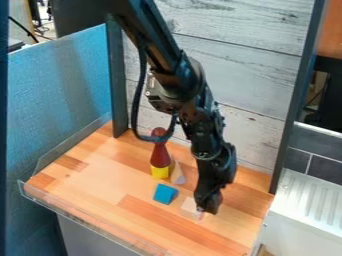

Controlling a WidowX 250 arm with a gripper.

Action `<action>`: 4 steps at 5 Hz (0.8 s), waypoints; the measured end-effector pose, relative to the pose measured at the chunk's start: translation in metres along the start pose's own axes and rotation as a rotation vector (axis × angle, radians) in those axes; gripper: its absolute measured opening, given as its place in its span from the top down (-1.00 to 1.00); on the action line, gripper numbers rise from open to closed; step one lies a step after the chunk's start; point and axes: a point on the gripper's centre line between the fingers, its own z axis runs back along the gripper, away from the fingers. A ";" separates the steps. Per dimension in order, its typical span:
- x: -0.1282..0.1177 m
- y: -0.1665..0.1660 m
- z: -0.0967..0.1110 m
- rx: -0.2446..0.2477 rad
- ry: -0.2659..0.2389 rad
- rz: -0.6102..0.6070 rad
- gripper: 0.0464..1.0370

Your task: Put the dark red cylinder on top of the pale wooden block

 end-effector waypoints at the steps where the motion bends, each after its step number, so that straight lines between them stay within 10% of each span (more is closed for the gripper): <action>1: -0.008 -0.001 -0.001 0.007 0.021 0.010 -0.47; 4: -0.029 -0.003 -0.024 -0.019 0.077 0.017 -0.47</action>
